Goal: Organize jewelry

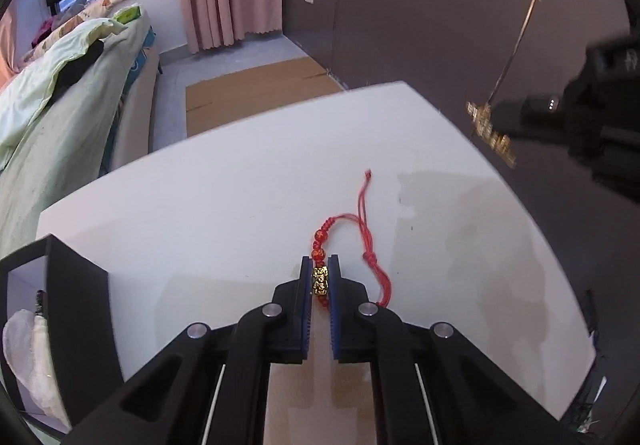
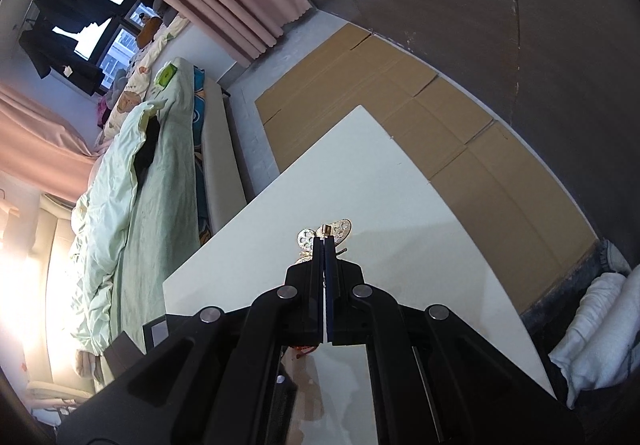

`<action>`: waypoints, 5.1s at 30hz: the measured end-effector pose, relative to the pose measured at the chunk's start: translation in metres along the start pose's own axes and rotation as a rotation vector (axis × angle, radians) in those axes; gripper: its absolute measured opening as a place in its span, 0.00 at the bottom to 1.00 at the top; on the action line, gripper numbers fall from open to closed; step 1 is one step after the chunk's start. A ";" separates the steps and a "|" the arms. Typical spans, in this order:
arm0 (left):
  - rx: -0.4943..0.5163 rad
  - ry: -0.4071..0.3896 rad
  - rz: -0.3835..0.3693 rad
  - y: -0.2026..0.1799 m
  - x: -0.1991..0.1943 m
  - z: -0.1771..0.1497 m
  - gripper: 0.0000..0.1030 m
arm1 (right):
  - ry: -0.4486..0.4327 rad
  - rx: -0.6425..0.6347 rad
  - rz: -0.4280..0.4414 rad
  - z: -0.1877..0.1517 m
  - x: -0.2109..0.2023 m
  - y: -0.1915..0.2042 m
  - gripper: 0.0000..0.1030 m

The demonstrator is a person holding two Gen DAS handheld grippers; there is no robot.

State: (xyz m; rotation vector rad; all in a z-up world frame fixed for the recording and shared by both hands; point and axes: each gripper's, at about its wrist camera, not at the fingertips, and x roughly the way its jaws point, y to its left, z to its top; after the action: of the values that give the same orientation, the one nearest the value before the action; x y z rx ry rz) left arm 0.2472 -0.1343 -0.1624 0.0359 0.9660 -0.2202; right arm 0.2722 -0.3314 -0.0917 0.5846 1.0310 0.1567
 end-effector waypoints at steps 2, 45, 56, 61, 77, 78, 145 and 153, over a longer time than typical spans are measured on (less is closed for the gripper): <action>-0.022 -0.026 -0.027 0.008 -0.012 0.005 0.05 | 0.000 -0.009 0.005 -0.003 0.000 0.002 0.02; -0.459 -0.311 0.042 0.185 -0.209 -0.049 0.77 | -0.046 -0.223 0.294 -0.109 -0.004 0.119 0.02; -0.506 -0.285 0.052 0.198 -0.207 -0.050 0.78 | 0.030 -0.283 0.386 -0.131 0.016 0.160 0.02; -0.534 -0.270 0.051 0.205 -0.203 -0.052 0.78 | 0.071 -0.315 0.416 -0.140 0.026 0.175 0.06; -0.490 -0.278 0.080 0.200 -0.216 -0.060 0.83 | 0.043 -0.304 0.275 -0.128 0.008 0.139 0.66; -0.487 -0.279 0.082 0.199 -0.218 -0.061 0.84 | 0.039 -0.310 0.268 -0.128 0.004 0.136 0.66; -0.242 -0.421 0.177 0.130 -0.297 -0.122 0.92 | -0.053 -0.624 0.179 -0.175 -0.108 0.091 0.95; -0.243 -0.425 0.172 0.129 -0.298 -0.123 0.92 | -0.064 -0.606 0.177 -0.173 -0.108 0.089 0.95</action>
State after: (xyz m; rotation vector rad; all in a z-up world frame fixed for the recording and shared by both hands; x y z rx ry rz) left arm 0.0097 0.0581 0.0027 -0.1451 0.5561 0.0503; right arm 0.0829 -0.2328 -0.0281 0.1244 0.8121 0.5803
